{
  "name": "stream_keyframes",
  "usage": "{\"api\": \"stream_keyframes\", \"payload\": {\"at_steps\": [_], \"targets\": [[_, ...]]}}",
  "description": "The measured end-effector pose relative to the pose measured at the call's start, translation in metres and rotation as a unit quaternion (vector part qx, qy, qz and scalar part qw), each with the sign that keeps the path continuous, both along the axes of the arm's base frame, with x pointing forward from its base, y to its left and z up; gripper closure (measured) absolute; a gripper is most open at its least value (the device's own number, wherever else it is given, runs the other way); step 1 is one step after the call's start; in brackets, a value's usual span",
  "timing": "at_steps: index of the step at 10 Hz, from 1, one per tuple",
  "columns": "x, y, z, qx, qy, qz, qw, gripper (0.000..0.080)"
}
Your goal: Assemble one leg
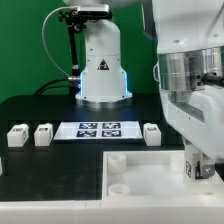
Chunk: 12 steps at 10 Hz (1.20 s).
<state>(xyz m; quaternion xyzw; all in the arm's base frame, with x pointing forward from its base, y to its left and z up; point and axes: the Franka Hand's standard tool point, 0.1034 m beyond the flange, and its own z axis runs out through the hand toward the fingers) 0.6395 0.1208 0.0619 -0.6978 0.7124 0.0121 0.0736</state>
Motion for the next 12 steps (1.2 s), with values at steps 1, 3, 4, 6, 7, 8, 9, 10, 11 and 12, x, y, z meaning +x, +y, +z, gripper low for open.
{"api": "stream_keyframes", "payload": {"at_steps": [1,3,4,6,7,8,9,10,11,12], "targets": [[0.0,0.0,0.0,0.004,0.008,-0.067,0.998,0.0509],[-0.001,-0.002,0.0,0.003,0.017,-0.139,0.99,0.0509],[-0.004,-0.004,-0.001,-0.003,0.023,-0.138,0.99,0.0509],[-0.004,-0.004,-0.001,-0.004,0.023,-0.133,0.991,0.0369],[-0.004,-0.004,-0.001,-0.004,0.023,-0.133,0.991,0.0369],[-0.005,-0.003,-0.001,-0.004,0.021,-0.128,0.992,0.0238],[-0.011,0.001,0.003,-0.005,0.018,-0.11,0.994,0.0238],[-0.016,0.005,0.013,-0.002,0.015,-0.1,0.995,0.0166],[-0.018,0.009,0.027,0.002,0.009,-0.09,0.996,0.0154],[-0.02,0.013,0.038,0.006,0.004,-0.085,0.996,0.0154]]}}
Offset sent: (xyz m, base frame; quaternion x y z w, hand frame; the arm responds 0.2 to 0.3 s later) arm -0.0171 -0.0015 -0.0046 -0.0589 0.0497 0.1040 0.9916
